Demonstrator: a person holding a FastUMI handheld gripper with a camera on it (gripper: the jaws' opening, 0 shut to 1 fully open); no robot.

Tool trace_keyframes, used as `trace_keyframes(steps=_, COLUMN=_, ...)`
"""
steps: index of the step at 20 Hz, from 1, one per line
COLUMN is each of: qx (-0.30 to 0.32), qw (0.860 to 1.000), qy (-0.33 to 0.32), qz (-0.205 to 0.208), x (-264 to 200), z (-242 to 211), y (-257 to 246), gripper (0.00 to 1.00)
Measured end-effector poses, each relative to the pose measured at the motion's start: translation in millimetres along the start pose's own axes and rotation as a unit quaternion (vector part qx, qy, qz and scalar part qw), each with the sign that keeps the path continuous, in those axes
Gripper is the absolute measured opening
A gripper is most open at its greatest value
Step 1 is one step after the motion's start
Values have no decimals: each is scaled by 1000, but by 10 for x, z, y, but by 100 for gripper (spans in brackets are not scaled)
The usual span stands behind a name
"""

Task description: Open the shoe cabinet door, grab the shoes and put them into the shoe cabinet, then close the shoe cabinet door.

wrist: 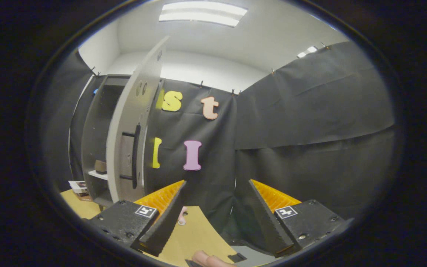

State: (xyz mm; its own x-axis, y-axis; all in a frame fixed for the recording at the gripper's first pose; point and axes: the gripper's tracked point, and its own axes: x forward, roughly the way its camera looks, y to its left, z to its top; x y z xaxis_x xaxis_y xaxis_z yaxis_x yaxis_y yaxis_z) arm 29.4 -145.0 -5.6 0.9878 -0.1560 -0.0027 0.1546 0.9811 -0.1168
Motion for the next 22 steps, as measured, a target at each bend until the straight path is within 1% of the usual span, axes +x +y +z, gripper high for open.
trace_keyframes(steps=2, qx=-7, qw=1000, qy=-8, qz=-12, x=217, z=45, y=-43, gripper=100)
trace_keyframes(steps=4, qx=-4, qw=1000, qy=8, qz=-16, x=436, z=35, y=15, gripper=100)
trace_keyframes(steps=10, qx=-10, qw=997, qy=74, qz=16, x=929, z=-196, y=374, gripper=100)
trace_keyframes(steps=14, qx=17, qw=991, qy=101, qz=90, x=892, z=-323, y=816, gripper=100)
trace_keyframes(steps=16, qx=13, qw=988, qy=99, qz=116, x=853, z=-318, y=1021, gripper=100)
trace_keyframes(steps=17, qx=0, qw=985, qy=103, qz=135, x=816, z=-342, y=1166, gripper=100)
trace_keyframes(steps=18, qx=-15, qw=986, qy=105, qz=132, x=776, z=-367, y=1176, gripper=99)
trace_keyframes(steps=20, qx=-25, qw=987, qy=91, qz=127, x=735, z=-277, y=1200, gripper=94)
trace_keyframes(steps=21, qx=-29, qw=987, qy=90, qz=126, x=712, z=-259, y=1240, gripper=92)
trace_keyframes(steps=22, qx=-25, qw=987, qy=91, qz=127, x=693, z=-265, y=1291, gripper=92)
